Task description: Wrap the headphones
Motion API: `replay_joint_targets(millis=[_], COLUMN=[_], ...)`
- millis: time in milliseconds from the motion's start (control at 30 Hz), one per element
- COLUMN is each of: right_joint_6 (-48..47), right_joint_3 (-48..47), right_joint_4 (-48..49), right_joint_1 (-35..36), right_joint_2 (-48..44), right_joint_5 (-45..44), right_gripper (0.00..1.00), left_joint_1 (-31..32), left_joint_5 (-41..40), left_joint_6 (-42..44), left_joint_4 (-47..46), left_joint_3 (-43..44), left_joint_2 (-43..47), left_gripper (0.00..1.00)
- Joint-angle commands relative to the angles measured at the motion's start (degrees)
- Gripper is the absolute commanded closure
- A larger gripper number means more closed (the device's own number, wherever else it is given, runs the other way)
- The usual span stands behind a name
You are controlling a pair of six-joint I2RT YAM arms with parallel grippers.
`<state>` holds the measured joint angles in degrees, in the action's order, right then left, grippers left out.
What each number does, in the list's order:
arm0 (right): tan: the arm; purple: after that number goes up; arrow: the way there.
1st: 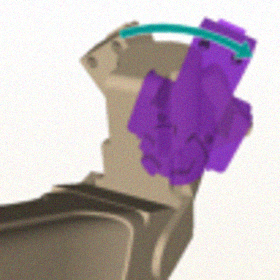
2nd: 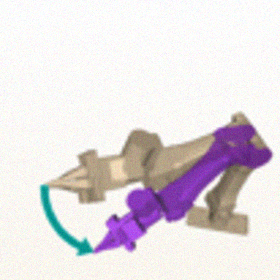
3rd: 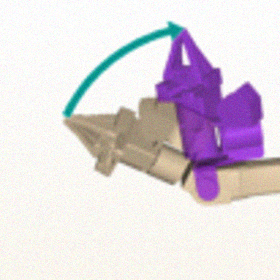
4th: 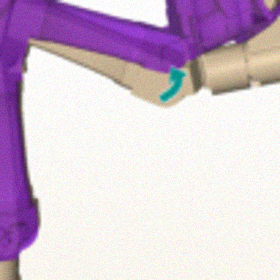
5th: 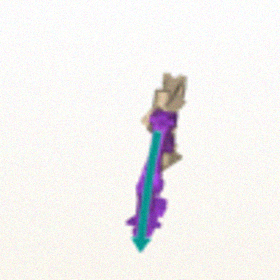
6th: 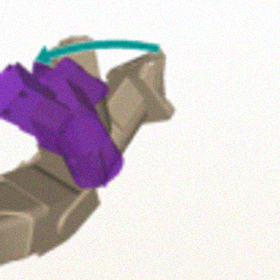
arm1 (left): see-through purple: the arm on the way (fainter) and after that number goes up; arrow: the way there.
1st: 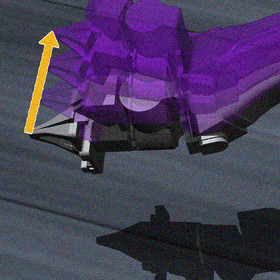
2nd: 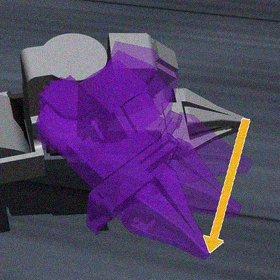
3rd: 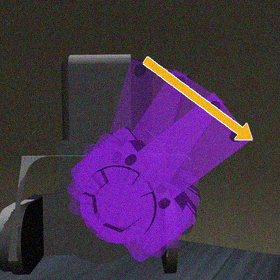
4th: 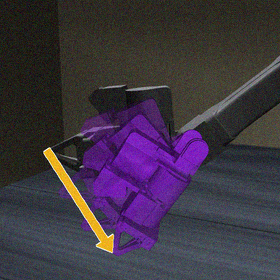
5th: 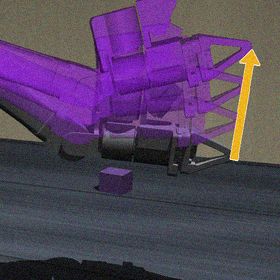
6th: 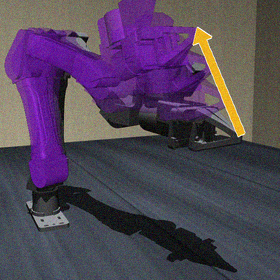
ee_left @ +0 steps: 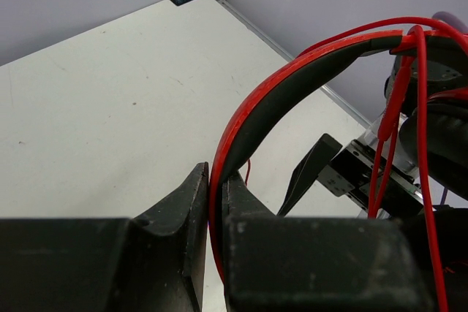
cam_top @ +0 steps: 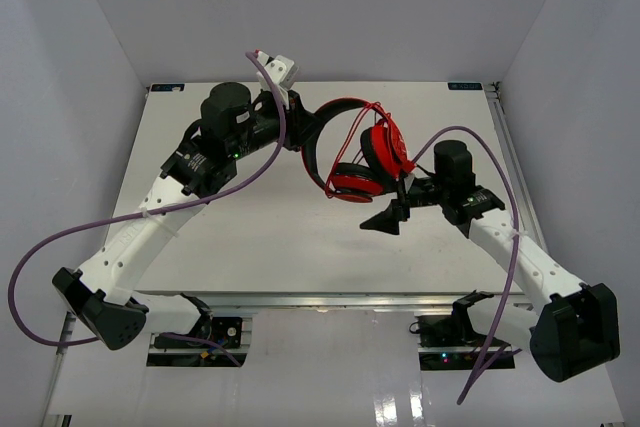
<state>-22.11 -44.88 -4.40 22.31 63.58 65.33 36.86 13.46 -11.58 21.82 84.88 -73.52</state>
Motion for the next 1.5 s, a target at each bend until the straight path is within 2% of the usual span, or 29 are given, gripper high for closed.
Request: replay_joint_targets(millis=[0,133,233,300,367,400,467,567,633,733,800,867,900,933,1000,1100,1133,1200,1300,1467], right_joint_6=[0.59,4.96,7.58,8.67,9.41,9.53,11.05,15.79,19.59,24.49,28.77,36.15,36.39,34.22,31.7,30.32,28.71,24.79,20.79,12.42], right_joint_3=[0.1,-2.57,-3.68,-3.75,-3.81,-3.81,-3.2,-1.15,-0.21,-2.73,-3.76,-3.02,-2.94,-3.01,-1.35,4.16,5.13,5.33,3.14,-1.21], right_joint_4=[2.11,2.29,2.58,3.38,3.78,4.1,8.01,13.68,20.42,24.1,26.99,34.68,35.46,33.3,30.62,30.59,29.3,23.44,17.75,8.46], right_joint_1=[-0.15,-0.82,-1.37,-1.39,-1.47,-1.4,-1.39,-1.39,-1.15,-0.95,-0.85,-0.67,-0.52,-0.59,-1.06,-1.82,-1.47,-0.82,0.55,6.3], right_joint_2=[-2.29,-2.23,-1.9,-1.79,-1.79,-1.71,-0.51,2.21,4.78,8.83,12.54,14.39,14.5,13.92,11.76,5.73,3.31,1.47,1.01,2.66], right_joint_5=[-13.36,-24.74,-32.67,-35.81,-37.72,-38.37,-38.07,-30.85,-28.04,-22.18,-15.7,-9.87,-9.51,-10.3,-12.5,-14.91,-15.18,-15.76,-16.9,-22.36], right_gripper=[0.24,0.33,0.34,0.26,0.08,0.05,0.1,0.1,0.07,0.01,0.12,0.41,0.51,0.72,0.88,0.92,0.92,0.92,0.92,0.92], left_joint_1=[-0.12,-0.12,-0.12,-0.12,-0.12,-0.12,-0.2,-0.12,-0.12,-0.12,-0.12,-0.12,-0.12,-0.12,-0.12,-0.21,-0.14,-0.15,-0.12,-0.12], left_joint_5=[-1.12,-1.54,-1.92,-2.29,-2.29,-2.29,-2.02,-1.35,-0.77,-0.28,-0.19,-0.38,-0.61,-1.33,-3.1,-12.45,-19.24,-26.51,-31.18,-36.36], left_joint_6=[-1.25,-1.68,-2.04,-2.13,-2.13,-2.13,-2.23,-2.53,-2.96,-3.46,-3.72,-3.8,-3.79,-3.72,-3.9,-8.26,-9.8,-13.8,-20.61,-35.4], left_joint_4=[-1.73,-1.61,-1.61,-1.61,-1.61,-1.69,-1.7,-1.7,-1.85,-2.06,-2.22,-2.22,-2.23,-2.3,-2.31,-2.91,-3.28,-4.37,-6.95,-7.29], left_joint_3=[2.36,1.94,1.45,1.31,1.25,1.33,1.36,1.74,1.78,1.41,1.05,0.53,0.35,0.13,-0.35,-2.31,-3.78,-6.14,-8.37,-7.19], left_joint_2=[1.45,1.51,1.71,1.68,1.7,1.71,1.69,1.31,1.35,1.73,2.08,2.43,2.59,2.67,3.21,4.06,4.15,3.99,1.41,-6.09], left_gripper=[1.0,1.0,1.0,1.0,1.0,1.0,1.0,1.0,1.0,1.0,1.0,1.0,1.0,1.0,1.0,1.0,1.0,1.0,1.0,1.0])
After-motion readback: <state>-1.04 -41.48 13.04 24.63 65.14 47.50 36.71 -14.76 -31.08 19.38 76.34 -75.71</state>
